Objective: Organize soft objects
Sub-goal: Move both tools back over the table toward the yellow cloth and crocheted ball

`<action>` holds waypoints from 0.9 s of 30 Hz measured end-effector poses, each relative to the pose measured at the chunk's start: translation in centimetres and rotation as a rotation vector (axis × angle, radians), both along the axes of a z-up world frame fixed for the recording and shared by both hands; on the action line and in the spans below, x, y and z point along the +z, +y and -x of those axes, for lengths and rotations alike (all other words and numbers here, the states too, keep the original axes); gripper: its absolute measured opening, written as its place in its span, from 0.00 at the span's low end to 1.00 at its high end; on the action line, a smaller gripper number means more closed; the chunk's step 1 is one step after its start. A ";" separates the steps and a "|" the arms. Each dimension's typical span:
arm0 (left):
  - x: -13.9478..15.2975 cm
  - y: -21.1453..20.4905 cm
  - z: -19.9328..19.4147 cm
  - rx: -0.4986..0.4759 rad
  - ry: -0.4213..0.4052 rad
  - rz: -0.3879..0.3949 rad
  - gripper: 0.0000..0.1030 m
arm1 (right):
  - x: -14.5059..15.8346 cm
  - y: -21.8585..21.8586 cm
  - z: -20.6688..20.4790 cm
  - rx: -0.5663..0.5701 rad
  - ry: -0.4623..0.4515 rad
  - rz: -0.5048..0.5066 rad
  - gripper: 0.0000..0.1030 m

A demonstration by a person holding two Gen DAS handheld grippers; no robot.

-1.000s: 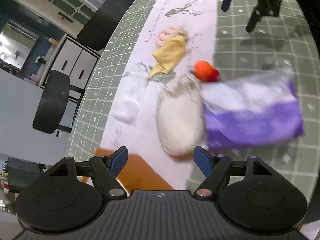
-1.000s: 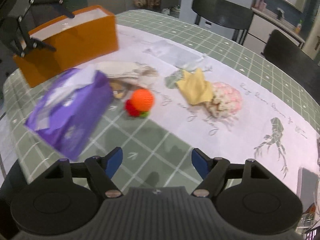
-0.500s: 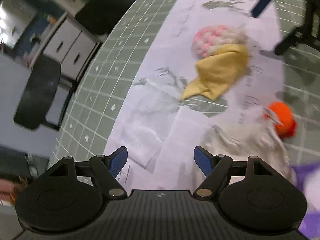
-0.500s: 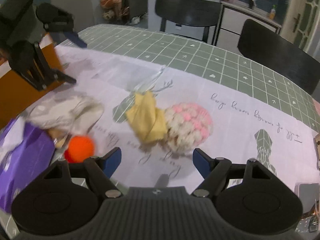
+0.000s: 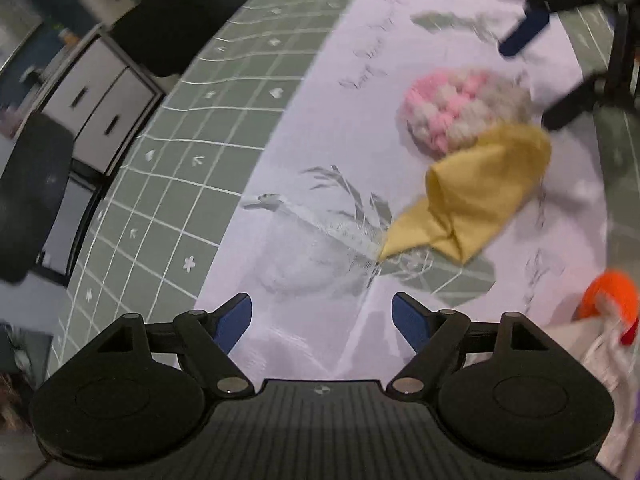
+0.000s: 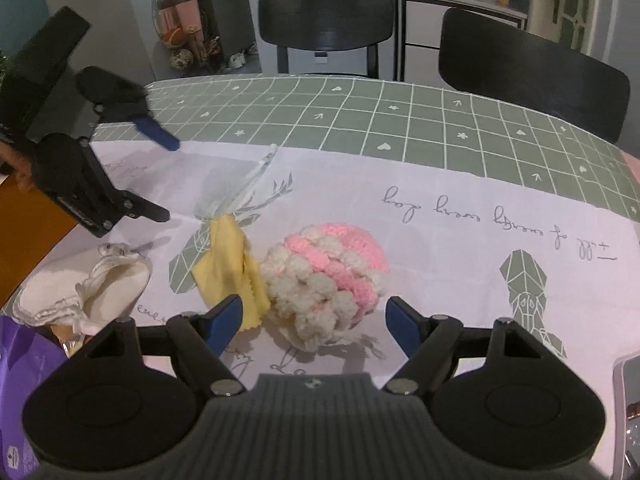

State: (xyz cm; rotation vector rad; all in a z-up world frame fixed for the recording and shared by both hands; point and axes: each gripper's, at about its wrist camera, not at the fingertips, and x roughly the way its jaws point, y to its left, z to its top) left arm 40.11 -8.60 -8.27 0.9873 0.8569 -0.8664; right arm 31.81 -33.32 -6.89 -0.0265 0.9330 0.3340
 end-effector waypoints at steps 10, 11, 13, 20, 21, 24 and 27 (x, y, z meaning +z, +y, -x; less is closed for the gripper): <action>-1.7 0.4 -4.5 -0.009 0.091 -0.033 0.94 | -0.6 -0.6 -1.2 0.030 0.016 -0.017 0.75; -1.7 0.5 -4.7 -0.009 0.103 -0.021 0.95 | -0.7 -0.6 -1.3 0.030 0.018 -0.021 0.75; -1.7 0.6 -5.2 -0.014 0.123 -0.004 0.99 | -1.0 -0.8 -1.5 0.032 0.022 -0.026 0.75; -2.5 0.6 -7.3 0.010 0.202 0.025 1.00 | -2.0 -1.3 -2.1 0.027 0.039 -0.048 0.76; -2.6 0.6 -7.7 0.021 0.228 0.037 1.00 | -2.1 -1.4 -2.1 0.027 0.040 -0.054 0.76; -2.9 0.4 -8.5 0.062 0.299 0.060 1.00 | -2.2 -1.5 -2.1 0.027 0.041 -0.064 0.76; -2.7 0.0 -8.2 0.044 0.305 0.080 1.00 | -2.3 -1.6 -2.2 0.026 0.041 -0.069 0.76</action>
